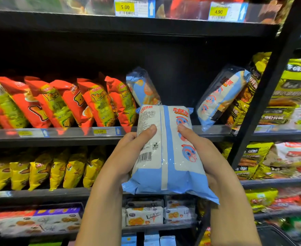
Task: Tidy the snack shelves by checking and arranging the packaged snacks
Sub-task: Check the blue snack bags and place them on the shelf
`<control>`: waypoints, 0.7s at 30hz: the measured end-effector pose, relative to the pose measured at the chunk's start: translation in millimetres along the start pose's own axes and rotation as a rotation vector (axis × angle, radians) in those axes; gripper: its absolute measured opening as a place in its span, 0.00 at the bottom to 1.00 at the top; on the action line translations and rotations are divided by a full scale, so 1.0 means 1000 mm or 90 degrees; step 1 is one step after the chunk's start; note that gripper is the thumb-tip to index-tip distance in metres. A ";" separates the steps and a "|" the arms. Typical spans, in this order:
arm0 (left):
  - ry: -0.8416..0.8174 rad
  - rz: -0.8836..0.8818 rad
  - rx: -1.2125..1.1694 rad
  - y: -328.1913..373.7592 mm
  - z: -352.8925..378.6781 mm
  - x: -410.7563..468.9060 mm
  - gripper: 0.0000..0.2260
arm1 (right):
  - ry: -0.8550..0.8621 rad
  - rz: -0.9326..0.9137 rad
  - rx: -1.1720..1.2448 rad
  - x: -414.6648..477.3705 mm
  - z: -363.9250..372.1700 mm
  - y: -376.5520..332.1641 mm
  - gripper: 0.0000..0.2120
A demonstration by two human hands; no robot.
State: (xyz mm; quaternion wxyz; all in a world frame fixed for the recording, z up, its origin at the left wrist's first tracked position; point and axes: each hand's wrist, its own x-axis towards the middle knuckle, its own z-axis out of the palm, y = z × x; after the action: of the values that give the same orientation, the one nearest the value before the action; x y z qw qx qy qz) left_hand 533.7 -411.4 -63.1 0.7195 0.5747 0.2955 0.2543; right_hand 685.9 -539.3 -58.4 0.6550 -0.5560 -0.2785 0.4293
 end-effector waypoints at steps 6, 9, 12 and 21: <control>-0.011 0.057 -0.056 -0.005 0.005 -0.003 0.33 | -0.007 -0.021 0.032 -0.004 0.003 0.001 0.24; -0.006 0.091 -0.077 -0.015 0.005 -0.003 0.25 | -0.001 -0.043 0.058 -0.005 0.005 0.008 0.24; -0.006 0.083 -0.076 -0.023 0.007 -0.001 0.16 | 0.029 -0.084 0.020 -0.004 0.010 0.012 0.28; 0.016 -0.005 -0.201 -0.031 0.007 0.000 0.17 | -0.023 -0.108 -0.065 -0.011 0.020 0.011 0.29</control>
State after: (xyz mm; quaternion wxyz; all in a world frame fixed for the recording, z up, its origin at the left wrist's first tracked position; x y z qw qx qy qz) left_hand 539.2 -422.6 -92.3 0.7983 0.4500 0.2627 0.3021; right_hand 661.0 -539.2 -63.1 0.6545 -0.5555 -0.3577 0.3676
